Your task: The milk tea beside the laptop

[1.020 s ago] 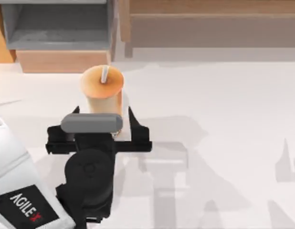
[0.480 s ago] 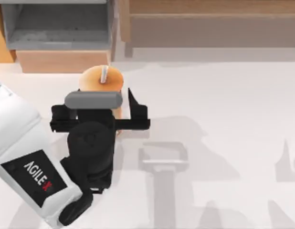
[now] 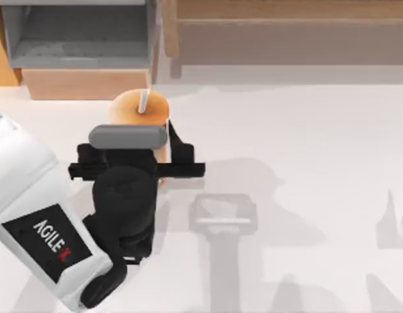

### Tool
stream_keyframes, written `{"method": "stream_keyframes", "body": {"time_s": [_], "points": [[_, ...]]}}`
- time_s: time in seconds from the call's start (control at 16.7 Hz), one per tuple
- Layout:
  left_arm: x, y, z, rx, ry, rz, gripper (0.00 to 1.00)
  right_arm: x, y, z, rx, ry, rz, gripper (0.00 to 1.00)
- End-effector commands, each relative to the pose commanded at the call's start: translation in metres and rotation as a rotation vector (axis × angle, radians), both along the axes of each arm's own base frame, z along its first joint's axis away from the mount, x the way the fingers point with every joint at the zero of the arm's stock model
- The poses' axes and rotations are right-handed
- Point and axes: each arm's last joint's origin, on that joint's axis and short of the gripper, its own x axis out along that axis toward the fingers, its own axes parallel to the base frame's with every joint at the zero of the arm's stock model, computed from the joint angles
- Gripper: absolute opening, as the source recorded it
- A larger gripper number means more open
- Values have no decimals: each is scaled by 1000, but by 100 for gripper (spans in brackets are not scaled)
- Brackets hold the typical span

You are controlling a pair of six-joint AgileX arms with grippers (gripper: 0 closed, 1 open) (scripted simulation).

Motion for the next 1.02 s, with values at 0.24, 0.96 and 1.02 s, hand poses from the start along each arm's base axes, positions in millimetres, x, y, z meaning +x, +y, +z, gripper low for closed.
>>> {"method": "stream_keyframes", "body": {"time_s": [0.24,0.96,1.02], "points": [[0,0,0,0,0,0,10,0,0,0,0,0,0,100],[0,0,2,2,0,-1,0,0,0,0,0,0,0,100],[0,0,5,2,0,-1,0,0,0,0,0,0,0,100]]}}
